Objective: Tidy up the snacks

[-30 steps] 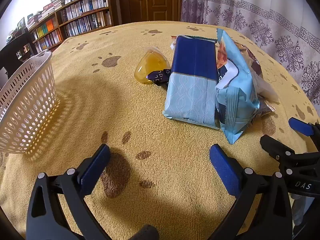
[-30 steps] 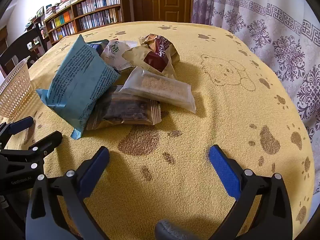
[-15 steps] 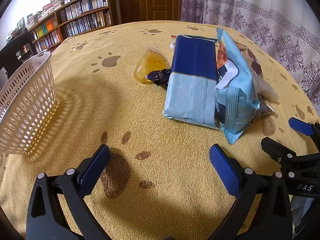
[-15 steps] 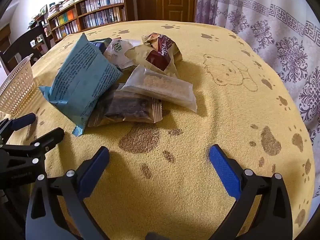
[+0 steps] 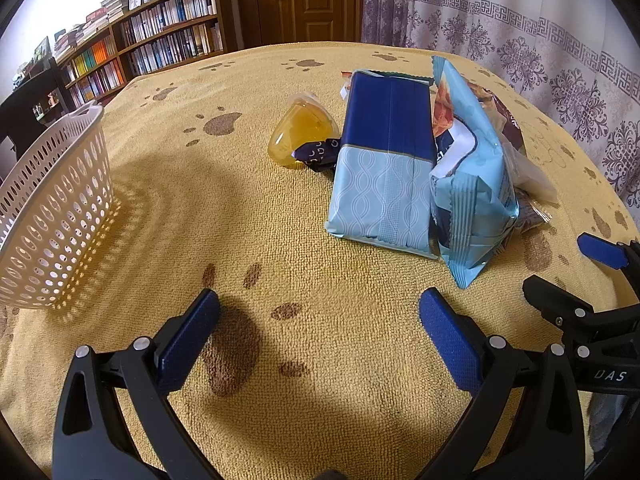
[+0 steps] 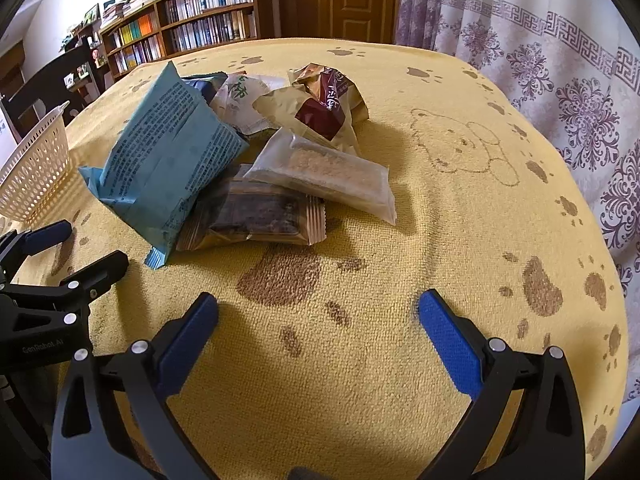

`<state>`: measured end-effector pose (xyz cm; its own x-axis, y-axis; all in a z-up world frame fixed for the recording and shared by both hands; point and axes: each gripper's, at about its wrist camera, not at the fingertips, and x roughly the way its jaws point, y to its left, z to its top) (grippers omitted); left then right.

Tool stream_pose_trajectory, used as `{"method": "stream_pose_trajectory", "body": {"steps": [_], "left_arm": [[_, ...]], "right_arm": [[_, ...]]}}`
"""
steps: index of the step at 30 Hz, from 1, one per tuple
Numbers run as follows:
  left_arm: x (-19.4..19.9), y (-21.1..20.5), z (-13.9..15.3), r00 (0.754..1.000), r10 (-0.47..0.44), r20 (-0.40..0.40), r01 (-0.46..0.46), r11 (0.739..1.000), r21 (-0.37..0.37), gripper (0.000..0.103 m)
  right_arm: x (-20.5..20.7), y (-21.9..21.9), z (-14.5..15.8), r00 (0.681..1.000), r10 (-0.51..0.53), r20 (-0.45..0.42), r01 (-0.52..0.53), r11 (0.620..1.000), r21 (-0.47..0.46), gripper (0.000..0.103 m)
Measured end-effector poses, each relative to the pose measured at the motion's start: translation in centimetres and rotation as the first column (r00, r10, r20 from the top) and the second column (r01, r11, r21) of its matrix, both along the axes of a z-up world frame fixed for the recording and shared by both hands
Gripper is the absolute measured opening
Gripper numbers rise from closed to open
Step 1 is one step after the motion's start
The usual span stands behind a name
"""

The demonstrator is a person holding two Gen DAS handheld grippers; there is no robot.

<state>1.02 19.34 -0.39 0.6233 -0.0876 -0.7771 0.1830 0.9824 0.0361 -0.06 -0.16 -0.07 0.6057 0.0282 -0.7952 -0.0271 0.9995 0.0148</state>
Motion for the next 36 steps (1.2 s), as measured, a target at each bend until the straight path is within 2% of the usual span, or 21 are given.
{"method": "stream_pose_trajectory", "body": {"steps": [19,23,28,31,36], "left_arm": [[0.2,-0.1,-0.1,1.000,-0.005,-0.004,0.005,1.000,-0.006,0.101],[0.2,0.0,-0.1,1.000,-0.007,-0.003,0.007,1.000,-0.011,0.101],[0.0,0.9,0.5,1.000,-0.023,0.014,0.024,0.996,-0.086,0.101],[-0.3,1.3,1.1,0.999,-0.027,0.038,0.030,0.995,-0.091,0.101],[-1.1,1.9,3.8,0.988,-0.028,0.152,0.032,0.999,-0.023,0.101]], "right_arm": [[0.0,-0.1,0.0,1.000,0.018,0.003,-0.018,1.000,0.001,0.098],[0.0,-0.5,0.2,1.000,0.019,0.013,-0.019,0.999,0.030,0.098],[0.0,-1.3,1.0,0.999,0.018,0.046,-0.022,0.996,0.092,0.098],[-0.3,-1.4,2.3,0.996,0.018,0.091,-0.029,0.993,0.117,0.098],[-0.7,-1.5,5.3,0.983,0.013,0.183,-0.052,0.976,0.209,0.098]]}}
